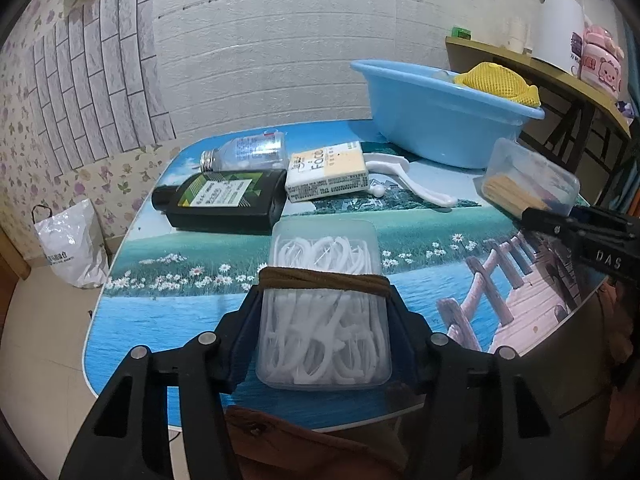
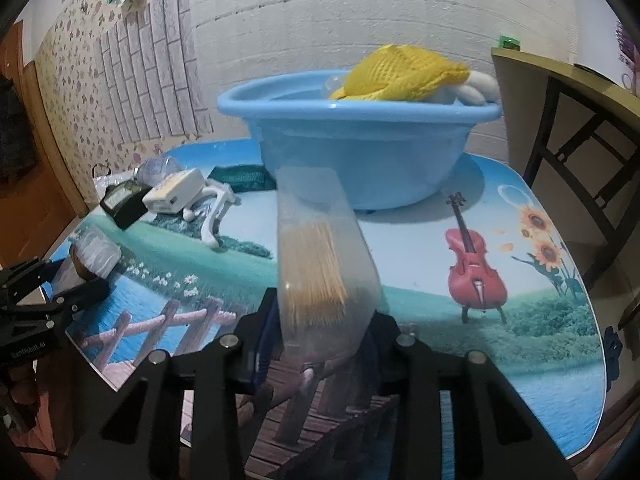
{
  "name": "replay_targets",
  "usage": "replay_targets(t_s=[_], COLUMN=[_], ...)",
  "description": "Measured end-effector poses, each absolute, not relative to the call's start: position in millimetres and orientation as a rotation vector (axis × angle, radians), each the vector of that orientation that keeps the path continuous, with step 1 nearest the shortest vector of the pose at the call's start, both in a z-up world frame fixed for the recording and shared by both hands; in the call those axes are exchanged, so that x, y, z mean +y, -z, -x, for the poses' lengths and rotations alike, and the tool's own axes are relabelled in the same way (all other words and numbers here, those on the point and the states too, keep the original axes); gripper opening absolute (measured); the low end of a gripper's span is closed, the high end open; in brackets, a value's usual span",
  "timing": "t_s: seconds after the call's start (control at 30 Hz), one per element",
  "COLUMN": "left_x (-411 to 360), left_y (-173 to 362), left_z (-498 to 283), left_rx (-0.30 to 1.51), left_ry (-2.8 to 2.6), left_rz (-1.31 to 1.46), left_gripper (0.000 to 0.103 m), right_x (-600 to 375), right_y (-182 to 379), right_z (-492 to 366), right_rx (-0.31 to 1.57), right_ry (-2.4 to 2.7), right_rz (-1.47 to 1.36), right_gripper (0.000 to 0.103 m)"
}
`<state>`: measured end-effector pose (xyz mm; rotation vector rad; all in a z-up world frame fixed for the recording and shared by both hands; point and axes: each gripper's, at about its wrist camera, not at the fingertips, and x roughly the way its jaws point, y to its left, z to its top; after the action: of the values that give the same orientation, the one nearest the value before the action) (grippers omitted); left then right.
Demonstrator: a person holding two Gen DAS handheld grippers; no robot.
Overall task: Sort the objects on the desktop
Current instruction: 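Carry both boxes over the basin and open both tools to drop them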
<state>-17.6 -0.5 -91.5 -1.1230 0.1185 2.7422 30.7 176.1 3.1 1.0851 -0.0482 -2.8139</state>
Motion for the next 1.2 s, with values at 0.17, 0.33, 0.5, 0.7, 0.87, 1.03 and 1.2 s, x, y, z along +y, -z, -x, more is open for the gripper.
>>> replay_targets(t_s=[0.17,0.33,0.5,0.7,0.87,1.03,1.2], left_x=[1,11,24,38,52,70,90], left_y=[71,46,22,2,-14,-20,-16], left_z=[16,19,24,40,58,79,107], left_rx=[0.049,0.041,0.042,0.010,0.036,0.062,0.088], left_ry=[-2.733,-2.738,-2.722,-2.685,-2.682,-2.668,-2.641], left_rz=[1.076,0.995,0.918,0.892,0.843,0.827,0.839], left_gripper=[0.057,0.057,0.057,0.057,0.057,0.057,0.057], right_x=[185,188,191,200,215,232,239], right_y=[-22,-42,-62,-100,-121,-121,-112], right_z=[-38,-45,-58,-70,-57,-28,2], right_rx=[-0.078,-0.102,-0.135,-0.136,-0.141,-0.143,-0.132], right_ry=[2.858,2.842,2.828,2.868,2.923,2.966,2.960], right_rz=[-0.992,-0.904,-0.828,-0.664,-0.599,-0.634,-0.669], right_gripper=[0.032,0.032,0.031,0.031,0.031,0.031,0.032])
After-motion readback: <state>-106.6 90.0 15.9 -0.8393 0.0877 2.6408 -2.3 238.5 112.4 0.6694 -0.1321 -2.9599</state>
